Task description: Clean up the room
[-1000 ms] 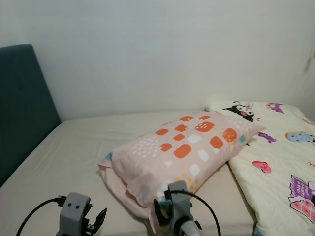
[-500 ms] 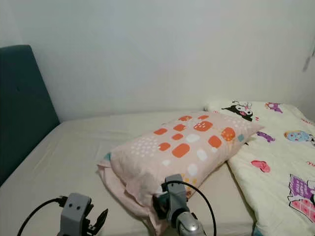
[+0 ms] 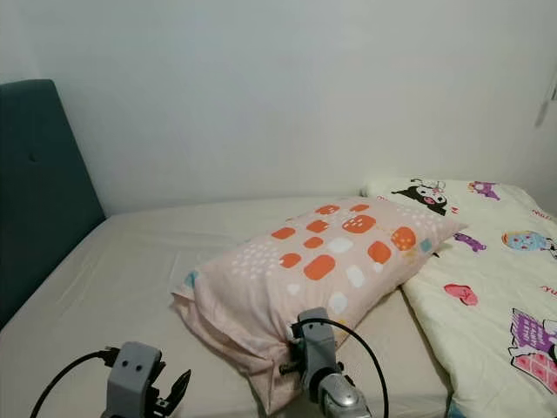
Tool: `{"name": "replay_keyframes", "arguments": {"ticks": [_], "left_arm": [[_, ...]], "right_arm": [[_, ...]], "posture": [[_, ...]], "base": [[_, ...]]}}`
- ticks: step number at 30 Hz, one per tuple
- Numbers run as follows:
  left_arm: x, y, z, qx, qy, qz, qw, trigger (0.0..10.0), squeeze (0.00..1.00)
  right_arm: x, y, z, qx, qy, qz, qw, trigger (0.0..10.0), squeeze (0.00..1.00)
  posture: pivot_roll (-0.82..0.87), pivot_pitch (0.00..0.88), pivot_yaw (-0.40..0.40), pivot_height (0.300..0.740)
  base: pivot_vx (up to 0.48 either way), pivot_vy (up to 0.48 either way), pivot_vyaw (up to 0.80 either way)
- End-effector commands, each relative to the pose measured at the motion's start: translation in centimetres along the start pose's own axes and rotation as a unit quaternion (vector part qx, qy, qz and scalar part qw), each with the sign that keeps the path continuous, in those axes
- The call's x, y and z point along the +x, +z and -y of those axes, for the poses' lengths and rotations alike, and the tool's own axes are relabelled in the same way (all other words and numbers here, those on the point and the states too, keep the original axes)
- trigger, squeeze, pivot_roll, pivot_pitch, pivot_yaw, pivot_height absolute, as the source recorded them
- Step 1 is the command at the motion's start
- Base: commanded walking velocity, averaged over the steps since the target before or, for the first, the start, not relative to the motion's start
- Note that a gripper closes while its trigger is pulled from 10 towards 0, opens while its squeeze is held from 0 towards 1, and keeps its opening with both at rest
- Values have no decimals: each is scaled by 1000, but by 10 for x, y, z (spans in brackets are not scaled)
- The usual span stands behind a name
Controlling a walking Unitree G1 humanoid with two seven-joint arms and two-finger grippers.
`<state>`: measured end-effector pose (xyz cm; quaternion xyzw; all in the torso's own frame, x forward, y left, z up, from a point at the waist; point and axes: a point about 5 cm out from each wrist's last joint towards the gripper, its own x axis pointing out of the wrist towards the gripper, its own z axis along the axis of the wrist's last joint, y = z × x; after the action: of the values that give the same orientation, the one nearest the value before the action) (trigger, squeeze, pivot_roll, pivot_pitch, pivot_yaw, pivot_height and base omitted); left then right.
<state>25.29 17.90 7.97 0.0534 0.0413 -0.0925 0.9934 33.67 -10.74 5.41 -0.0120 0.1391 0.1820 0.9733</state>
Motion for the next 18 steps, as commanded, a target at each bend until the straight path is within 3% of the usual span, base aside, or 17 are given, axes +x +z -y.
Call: {"name": "replay_keyframes", "arguments": {"ticks": [1, 3, 7, 12, 16, 17, 18], "left_arm": [[-1, -3, -5, 8, 6, -13, 1000, 10000, 0], [-1, -3, -5, 8, 7, -12, 1000, 10000, 0], [-1, -2, -7, 7, 11, -10, 1000, 10000, 0], [-1, -1, -6, 6, 11, -9, 1000, 10000, 0], [-2, -1, -5, 3, 10, -8, 1000, 10000, 0], [-2, -1, -5, 3, 10, -8, 1000, 10000, 0], [-1, 0, -4, 3, 8, -7, 1000, 10000, 0]], "right_arm": [[1, -2, -4, 8, 16, -7, 1000, 0, 0], [1, -1, -5, 8, 24, -6, 1000, 0, 0], [-1, 1, -19, -4, 130, 1, 992, 0, 0], [-8, -2, -15, -17, 169, -4, 985, 0, 0], [-29, -9, 16, -47, 158, -23, 986, 0, 0], [-29, -9, 16, -47, 158, -23, 986, 0, 0], [-35, -9, 29, -56, 133, -27, 989, 0, 0]], "posture": [[-30, 93, -14, 576], [-30, 94, -14, 576], [-29, 97, -18, 576], [-32, 101, -17, 576], [-38, 105, -14, 576], [-38, 105, -14, 576], [-41, 108, -11, 576]], "base": [[0, 0, 0], [0, 0, 0], [0, 0, 0], [0, 0, 0], [0, 0, 0], [0, 0, 0], [0, 0, 0]]}}
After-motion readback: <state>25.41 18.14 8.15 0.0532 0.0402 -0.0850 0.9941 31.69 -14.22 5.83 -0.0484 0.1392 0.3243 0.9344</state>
